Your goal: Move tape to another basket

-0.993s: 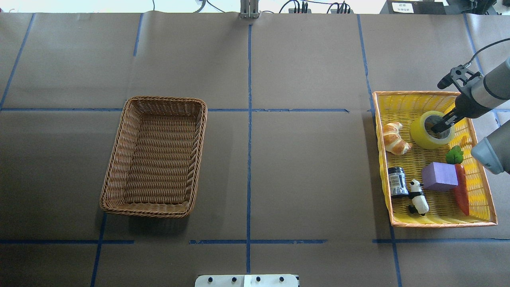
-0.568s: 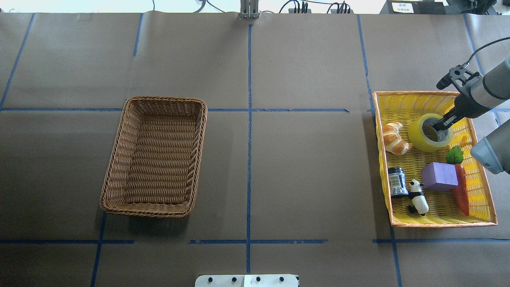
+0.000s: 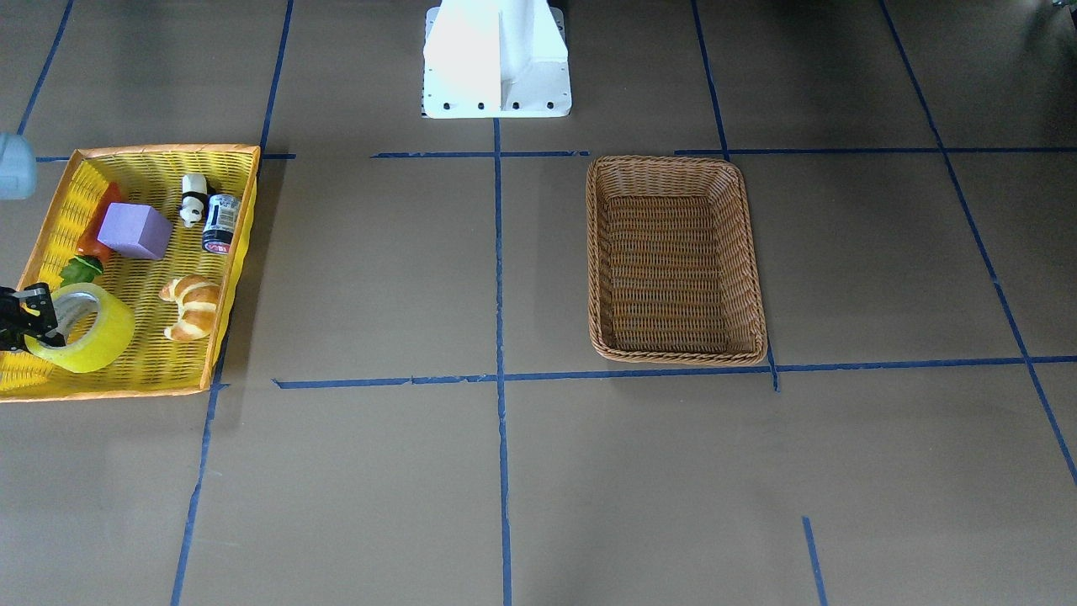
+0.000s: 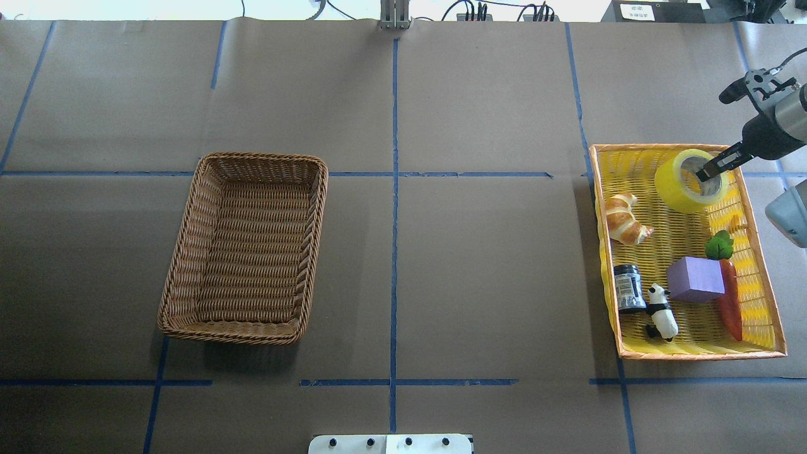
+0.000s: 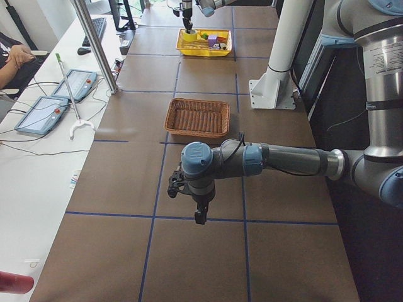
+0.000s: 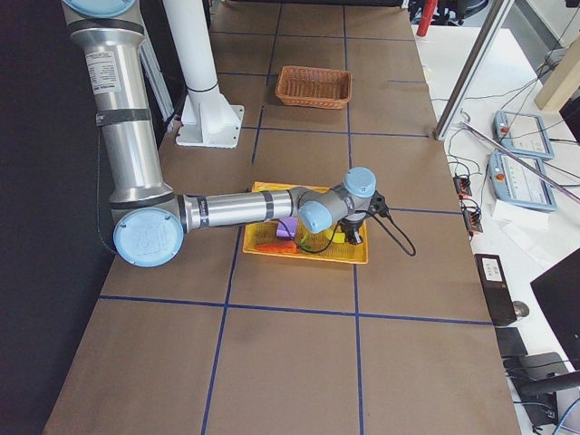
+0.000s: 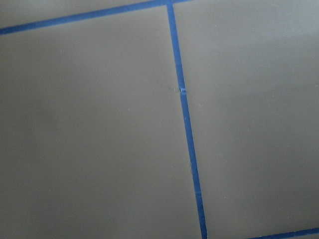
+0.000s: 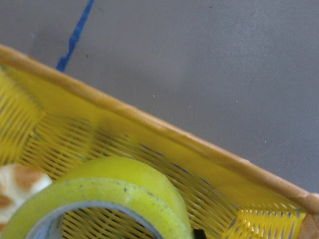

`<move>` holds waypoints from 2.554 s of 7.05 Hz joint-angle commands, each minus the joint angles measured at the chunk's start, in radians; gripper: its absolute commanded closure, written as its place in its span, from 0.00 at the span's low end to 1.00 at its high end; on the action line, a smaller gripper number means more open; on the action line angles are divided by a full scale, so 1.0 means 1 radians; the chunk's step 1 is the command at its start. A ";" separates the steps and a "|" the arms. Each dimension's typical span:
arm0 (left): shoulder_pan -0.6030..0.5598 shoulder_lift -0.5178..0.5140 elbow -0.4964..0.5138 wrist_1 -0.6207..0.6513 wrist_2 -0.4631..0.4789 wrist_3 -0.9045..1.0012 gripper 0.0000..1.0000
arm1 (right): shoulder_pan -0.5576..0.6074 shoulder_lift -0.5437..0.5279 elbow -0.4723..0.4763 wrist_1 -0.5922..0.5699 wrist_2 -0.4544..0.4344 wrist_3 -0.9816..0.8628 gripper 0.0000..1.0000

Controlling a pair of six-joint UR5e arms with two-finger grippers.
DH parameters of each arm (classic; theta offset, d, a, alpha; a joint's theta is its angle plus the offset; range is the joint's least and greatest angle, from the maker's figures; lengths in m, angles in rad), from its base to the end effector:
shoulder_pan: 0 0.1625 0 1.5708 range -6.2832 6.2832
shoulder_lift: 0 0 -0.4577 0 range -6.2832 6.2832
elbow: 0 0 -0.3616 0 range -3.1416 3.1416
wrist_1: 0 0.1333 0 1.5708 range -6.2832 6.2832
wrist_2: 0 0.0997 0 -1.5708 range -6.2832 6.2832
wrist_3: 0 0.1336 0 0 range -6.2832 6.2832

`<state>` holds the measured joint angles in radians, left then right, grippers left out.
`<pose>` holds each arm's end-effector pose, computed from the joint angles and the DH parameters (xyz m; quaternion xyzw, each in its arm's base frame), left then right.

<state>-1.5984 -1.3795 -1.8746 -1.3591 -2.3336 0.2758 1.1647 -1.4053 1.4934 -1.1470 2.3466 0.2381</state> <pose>-0.0510 -0.3607 0.6772 0.0107 0.3744 0.0964 0.9222 -0.1884 -0.5386 0.6164 0.1065 -0.4213 -0.1706 0.8844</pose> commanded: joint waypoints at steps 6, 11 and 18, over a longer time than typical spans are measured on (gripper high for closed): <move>0.141 -0.105 0.009 -0.522 -0.065 -0.490 0.00 | -0.077 0.042 0.030 0.673 0.013 1.049 1.00; 0.457 -0.137 0.003 -1.116 -0.061 -1.239 0.00 | -0.198 0.040 0.031 1.074 -0.066 1.297 1.00; 0.797 -0.453 -0.147 -1.368 0.142 -2.073 0.00 | -0.443 0.037 0.066 1.510 -0.279 1.512 1.00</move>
<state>-0.8860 -1.7880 -1.9744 -2.7217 -2.2897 -1.6954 0.7735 -1.3682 1.5367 0.3273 2.0999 1.7415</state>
